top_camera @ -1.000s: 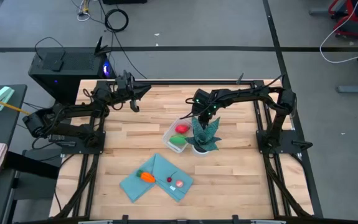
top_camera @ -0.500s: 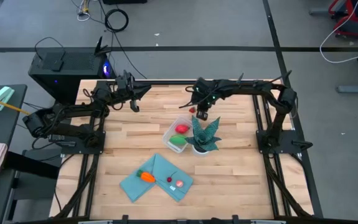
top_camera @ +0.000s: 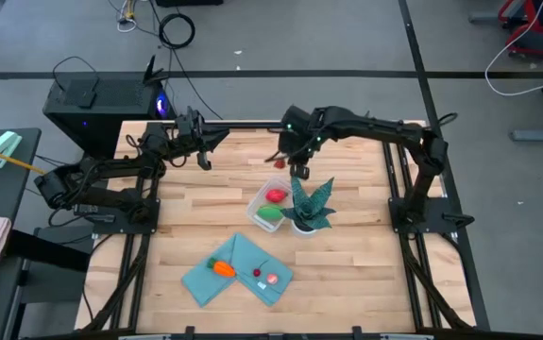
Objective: Pick and placing Produce into tupperware
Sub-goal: Put the strawberry into the container
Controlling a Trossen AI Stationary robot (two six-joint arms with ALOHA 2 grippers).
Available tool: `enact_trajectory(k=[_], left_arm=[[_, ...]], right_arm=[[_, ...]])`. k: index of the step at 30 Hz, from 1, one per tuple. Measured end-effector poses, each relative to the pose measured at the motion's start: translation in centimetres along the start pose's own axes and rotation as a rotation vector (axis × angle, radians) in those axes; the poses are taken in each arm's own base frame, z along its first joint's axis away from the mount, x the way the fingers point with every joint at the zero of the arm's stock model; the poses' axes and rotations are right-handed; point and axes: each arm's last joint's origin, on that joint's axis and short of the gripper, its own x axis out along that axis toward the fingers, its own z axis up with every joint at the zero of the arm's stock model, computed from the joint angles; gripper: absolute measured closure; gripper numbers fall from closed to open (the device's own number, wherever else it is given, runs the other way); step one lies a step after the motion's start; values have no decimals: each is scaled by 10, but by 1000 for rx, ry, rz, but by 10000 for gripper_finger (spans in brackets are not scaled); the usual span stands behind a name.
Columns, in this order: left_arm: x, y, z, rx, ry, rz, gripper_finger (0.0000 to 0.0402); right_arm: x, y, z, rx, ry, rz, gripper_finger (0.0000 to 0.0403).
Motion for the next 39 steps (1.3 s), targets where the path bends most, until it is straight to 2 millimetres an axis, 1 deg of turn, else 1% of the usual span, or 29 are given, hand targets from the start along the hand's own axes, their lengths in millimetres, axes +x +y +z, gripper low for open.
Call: enact_trajectory(k=[3,6,9,12,18,25,31,35,39], left_arm=[[0,0,0,0,0,0,368],[0,0,0,0,0,0,371],[0,0,0,-7,0,0,371],[0,0,0,-9,0,0,367],[0,0,0,-9,0,0,364],[0,0,0,-8,0,0,371],[0,0,0,-3,0,0,364],[0,0,0,1,-1,0,361],[0,0,0,1,-1,0,364]], right_arm=[[-5,26,9,-50,-22,49,403],[-6,46,13,-82,-29,74,403],[-4,57,13,-83,-24,85,403],[-4,63,13,-88,-23,91,403],[-2,65,13,-73,-20,94,403],[13,50,6,-42,-18,94,403],[25,39,-1,-13,-22,124,403],[29,39,-5,-3,-3,141,403],[29,40,-5,6,-5,159,403]])
